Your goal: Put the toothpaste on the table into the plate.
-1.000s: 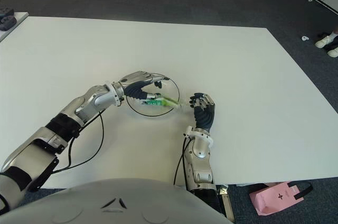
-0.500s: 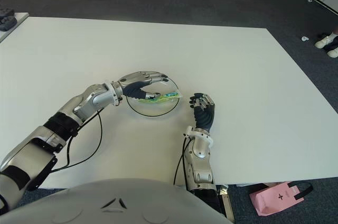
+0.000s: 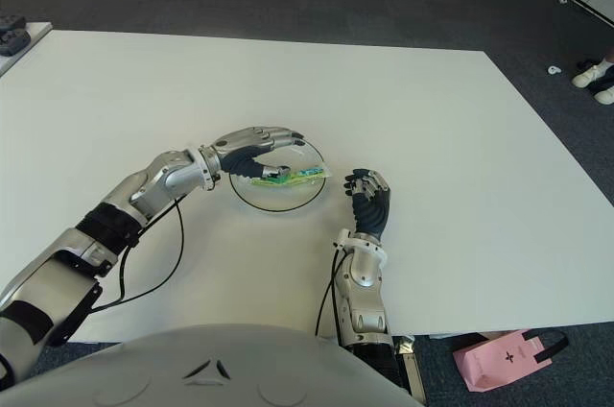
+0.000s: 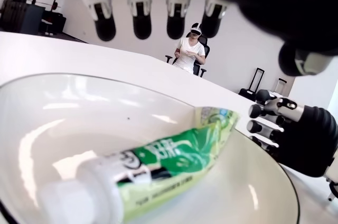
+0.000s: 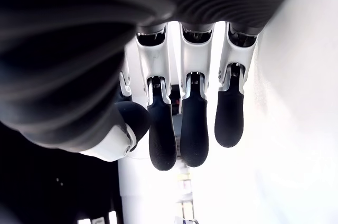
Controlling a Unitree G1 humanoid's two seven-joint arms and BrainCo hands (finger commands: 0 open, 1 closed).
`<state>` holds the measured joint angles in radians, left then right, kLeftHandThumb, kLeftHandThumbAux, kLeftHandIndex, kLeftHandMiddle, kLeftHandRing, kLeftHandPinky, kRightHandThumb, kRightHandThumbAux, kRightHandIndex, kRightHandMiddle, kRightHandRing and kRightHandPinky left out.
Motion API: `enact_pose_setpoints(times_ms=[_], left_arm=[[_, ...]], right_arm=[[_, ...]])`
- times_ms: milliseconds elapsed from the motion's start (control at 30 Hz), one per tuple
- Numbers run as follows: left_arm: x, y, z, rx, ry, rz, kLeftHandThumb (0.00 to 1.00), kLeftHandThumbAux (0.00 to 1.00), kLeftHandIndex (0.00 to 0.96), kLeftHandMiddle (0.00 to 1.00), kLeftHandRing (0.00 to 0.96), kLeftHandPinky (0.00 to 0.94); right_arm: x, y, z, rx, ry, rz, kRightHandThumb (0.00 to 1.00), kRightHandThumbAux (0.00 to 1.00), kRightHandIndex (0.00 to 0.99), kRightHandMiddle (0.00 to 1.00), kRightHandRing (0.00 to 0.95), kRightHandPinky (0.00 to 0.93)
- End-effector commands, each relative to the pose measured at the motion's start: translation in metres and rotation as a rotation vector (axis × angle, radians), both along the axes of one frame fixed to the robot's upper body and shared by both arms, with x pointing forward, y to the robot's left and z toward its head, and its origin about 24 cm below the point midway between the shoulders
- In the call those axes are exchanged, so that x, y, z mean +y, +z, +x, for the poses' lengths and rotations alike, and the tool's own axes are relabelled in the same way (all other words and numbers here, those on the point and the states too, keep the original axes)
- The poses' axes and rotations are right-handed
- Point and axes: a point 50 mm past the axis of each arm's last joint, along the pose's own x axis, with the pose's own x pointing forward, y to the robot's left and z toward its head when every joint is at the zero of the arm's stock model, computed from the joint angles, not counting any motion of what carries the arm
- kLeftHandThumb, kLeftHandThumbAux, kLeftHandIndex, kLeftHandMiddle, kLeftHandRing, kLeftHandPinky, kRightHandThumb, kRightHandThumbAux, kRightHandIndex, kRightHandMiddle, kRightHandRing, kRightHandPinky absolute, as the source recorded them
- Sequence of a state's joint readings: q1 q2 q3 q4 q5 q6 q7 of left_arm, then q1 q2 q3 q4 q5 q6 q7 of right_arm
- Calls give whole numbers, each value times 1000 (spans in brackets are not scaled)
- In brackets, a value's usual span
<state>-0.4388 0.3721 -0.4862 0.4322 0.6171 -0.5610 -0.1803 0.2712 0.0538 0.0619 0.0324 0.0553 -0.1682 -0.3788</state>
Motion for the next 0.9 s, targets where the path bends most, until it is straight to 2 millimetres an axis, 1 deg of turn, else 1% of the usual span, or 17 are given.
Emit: enact_pose_setpoints(times_ms=[33, 133, 267, 300, 333, 367, 400, 433, 467, 500, 533, 567, 600, 667, 733, 800, 900], left_arm=[[4, -1, -1, 13, 7, -3, 471, 158, 0, 0, 0, 18], [8, -2, -2, 18, 50, -39, 471, 171, 0, 0, 0, 51], [11, -4, -2, 37, 120, -88, 471, 235, 0, 0, 0, 92], [11, -4, -1, 42, 163, -133, 471, 247, 0, 0, 0, 100], [12, -4, -1, 48, 240, -220, 465, 288, 0, 16, 33, 143], [12, -5, -1, 53, 298, -281, 462, 401, 113, 105, 137, 244], [14, -5, -2, 61, 366, -360, 461, 474, 187, 162, 204, 310], [15, -6, -2, 67, 405, -404, 508, 521, 235, 215, 258, 354], [17, -6, -3, 72, 434, -438, 577, 589, 303, 292, 336, 419], [18, -6, -4, 76, 452, -459, 622, 632, 347, 361, 401, 475], [23, -7, -6, 83, 478, -494, 638, 648, 363, 386, 424, 495], [26, -8, -8, 87, 497, -519, 662, 672, 387, 457, 488, 551], [29, -8, -11, 96, 519, -557, 677, 687, 402, 502, 530, 587], [32, -8, -14, 114, 546, -610, 689, 702, 416, 558, 579, 620], [33, -9, -16, 149, 578, -668, 697, 709, 424, 590, 607, 640], [36, -10, -19, 216, 640, -764, 701, 714, 429, 647, 661, 685], [39, -11, -22, 270, 690, -855, 703, 717, 431, 684, 695, 714]], right_arm=[[19, -28, -19, 182, -24, 114, 704, 726, 430, 539, 521, 511], [19, -28, -19, 186, -26, 113, 705, 726, 430, 540, 521, 513], [19, -28, -19, 187, -27, 112, 705, 726, 431, 541, 522, 520], [19, -28, -19, 189, -28, 113, 705, 726, 431, 542, 523, 521], [19, -28, -19, 190, -29, 115, 705, 726, 431, 541, 523, 521], [19, -29, -19, 190, -30, 116, 705, 726, 431, 540, 523, 522], [19, -29, -19, 190, -29, 119, 705, 726, 431, 539, 523, 523], [18, -29, -19, 189, -29, 120, 705, 726, 431, 539, 524, 523], [18, -29, -19, 187, -28, 121, 705, 726, 431, 539, 524, 524], [18, -29, -20, 186, -27, 121, 705, 726, 431, 538, 524, 523], [18, -29, -20, 183, -25, 121, 705, 726, 430, 538, 524, 523], [18, -29, -20, 181, -24, 121, 705, 726, 430, 537, 524, 522], [18, -29, -19, 177, -23, 119, 705, 726, 430, 536, 523, 521], [17, -29, -19, 174, -21, 116, 705, 726, 430, 534, 523, 519], [17, -29, -19, 174, -14, 115, 705, 726, 430, 533, 522, 517], [17, -30, -19, 172, -1, 114, 704, 727, 430, 531, 520, 514], [16, -30, -19, 169, 2, 117, 704, 727, 429, 530, 519, 515]])
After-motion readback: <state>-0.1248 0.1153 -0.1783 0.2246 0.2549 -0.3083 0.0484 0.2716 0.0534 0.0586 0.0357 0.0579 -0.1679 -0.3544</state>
